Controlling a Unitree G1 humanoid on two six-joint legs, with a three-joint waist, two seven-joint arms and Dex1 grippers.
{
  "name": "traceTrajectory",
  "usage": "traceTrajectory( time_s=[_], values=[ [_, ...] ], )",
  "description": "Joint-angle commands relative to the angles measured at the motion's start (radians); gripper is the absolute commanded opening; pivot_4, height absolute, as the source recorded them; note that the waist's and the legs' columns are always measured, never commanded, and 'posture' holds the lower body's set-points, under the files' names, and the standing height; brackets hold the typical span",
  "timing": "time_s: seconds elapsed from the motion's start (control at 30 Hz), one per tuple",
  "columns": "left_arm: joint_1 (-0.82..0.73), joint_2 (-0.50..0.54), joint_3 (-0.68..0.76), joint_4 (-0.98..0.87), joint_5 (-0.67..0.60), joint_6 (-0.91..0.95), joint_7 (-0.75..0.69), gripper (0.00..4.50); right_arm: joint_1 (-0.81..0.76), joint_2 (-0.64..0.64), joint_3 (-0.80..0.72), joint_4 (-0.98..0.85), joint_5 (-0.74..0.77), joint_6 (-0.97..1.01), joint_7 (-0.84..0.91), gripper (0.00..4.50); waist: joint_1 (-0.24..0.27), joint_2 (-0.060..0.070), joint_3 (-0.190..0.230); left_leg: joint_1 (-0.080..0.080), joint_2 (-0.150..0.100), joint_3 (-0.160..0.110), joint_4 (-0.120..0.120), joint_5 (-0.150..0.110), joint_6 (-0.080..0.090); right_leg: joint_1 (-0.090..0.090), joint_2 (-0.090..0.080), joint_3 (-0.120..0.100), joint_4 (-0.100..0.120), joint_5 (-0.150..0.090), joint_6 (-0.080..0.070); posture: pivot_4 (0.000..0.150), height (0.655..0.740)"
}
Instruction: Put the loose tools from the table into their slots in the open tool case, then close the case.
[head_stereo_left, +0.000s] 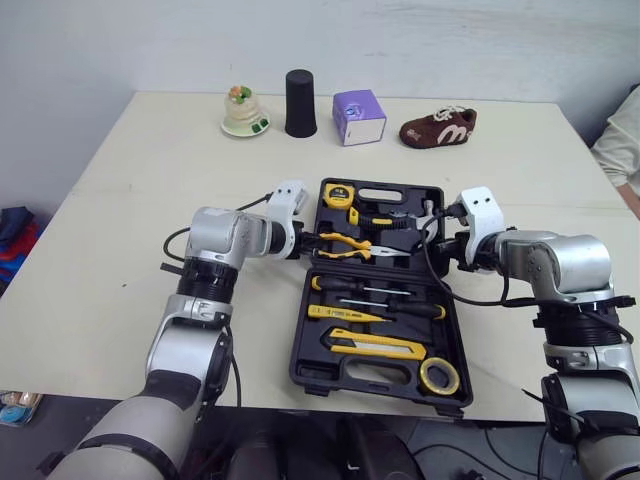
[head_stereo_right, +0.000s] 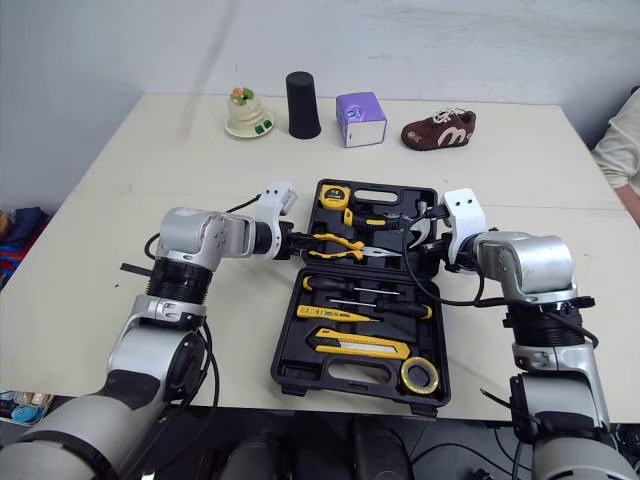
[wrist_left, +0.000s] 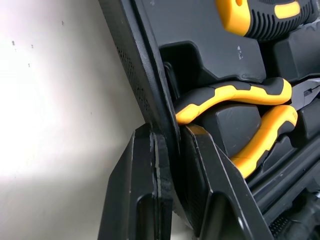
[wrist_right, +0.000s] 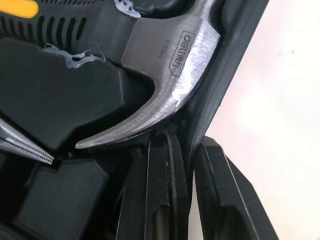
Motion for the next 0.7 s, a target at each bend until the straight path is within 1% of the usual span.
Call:
traceTrajectory(
  time_s=[0.03, 0.13, 0.23, 0.33, 0.43, 0.5, 0.53, 0.6, 0.7],
  values=[
    [0.014, 0.019, 0.000, -0.061, 0.020, -0.232, -0.026, 0.12, 0.003, -0.030, 0.027, -0.088, -0.043, -0.168, 0.036, 0.05, -0.002, 0.001, 0.001, 0.000, 0.000, 0.000, 0.000, 0.000, 0.000, 0.000, 0.000, 0.000, 0.000, 0.000, 0.000, 0.150, 0.7339],
    [0.035, 0.042, -0.006, -0.104, 0.034, -0.418, -0.055, 0.12, -0.007, -0.033, 0.023, -0.087, -0.091, -0.320, 0.031, 0.05, -0.005, 0.003, 0.003, -0.003, 0.000, 0.001, 0.000, 0.001, 0.000, -0.004, 0.000, 0.001, 0.000, 0.001, 0.000, 0.150, 0.7339],
    [0.060, 0.062, -0.021, -0.135, 0.060, -0.604, -0.073, 0.12, 0.007, -0.044, 0.029, -0.089, -0.146, -0.507, 0.038, 0.05, -0.007, 0.005, 0.005, -0.013, 0.000, 0.004, -0.001, 0.001, 0.000, -0.016, 0.001, 0.003, 0.002, 0.001, 0.000, 0.150, 0.7339],
    [0.082, 0.068, -0.017, -0.150, 0.070, -0.710, -0.061, 0.02, 0.047, -0.048, 0.022, -0.100, -0.181, -0.653, 0.036, 0.04, -0.006, 0.006, 0.007, -0.015, 0.001, 0.007, -0.002, 0.002, -0.001, -0.022, 0.002, 0.004, 0.002, 0.000, -0.001, 0.150, 0.7339],
    [0.134, 0.092, -0.043, -0.167, 0.126, -0.873, -0.054, 0.00, 0.138, -0.046, 0.013, -0.130, -0.216, -0.799, 0.017, 0.02, -0.004, 0.007, 0.007, -0.015, 0.002, 0.007, -0.006, 0.002, -0.002, -0.022, 0.003, 0.003, -0.002, 0.000, -0.002, 0.150, 0.7339],
    [0.187, 0.119, -0.078, -0.170, 0.197, -1.000, -0.034, 0.00, 0.217, -0.043, 0.012, -0.151, -0.247, -0.899, -0.004, 0.02, -0.005, 0.007, 0.007, -0.015, 0.002, 0.007, -0.009, 0.002, -0.002, -0.022, 0.003, 0.004, -0.005, 0.000, -0.002, 0.150, 0.7339],
    [0.225, 0.137, -0.098, -0.171, 0.237, -1.047, -0.020, 0.00, 0.268, -0.052, 0.022, -0.162, -0.286, -0.981, -0.020, 0.02, -0.005, 0.007, 0.007, -0.015, 0.002, 0.007, -0.011, 0.002, -0.002, -0.022, 0.003, 0.004, -0.006, 0.000, -0.002, 0.150, 0.7339],
    [0.280, 0.160, -0.119, -0.172, 0.281, -1.105, -0.002, 0.00, 0.340, -0.069, 0.037, -0.168, -0.355, -1.132, -0.042, 0.02, -0.005, 0.006, 0.007, -0.015, 0.002, 0.008, -0.012, 0.002, -0.002, -0.022, 0.003, 0.004, -0.008, 0.000, -0.002, 0.150, 0.7339],
    [0.337, 0.174, -0.117, -0.206, 0.279, -1.125, -0.003, 0.00, 0.430, -0.096, 0.043, -0.162, -0.454, -1.321, -0.087, 0.02, -0.007, 0.006, 0.007, -0.013, 0.002, 0.008, -0.012, 0.002, -0.001, -0.020, 0.003, 0.005, -0.006, 0.000, -0.002, 0.150, 0.7339]
  ],
)
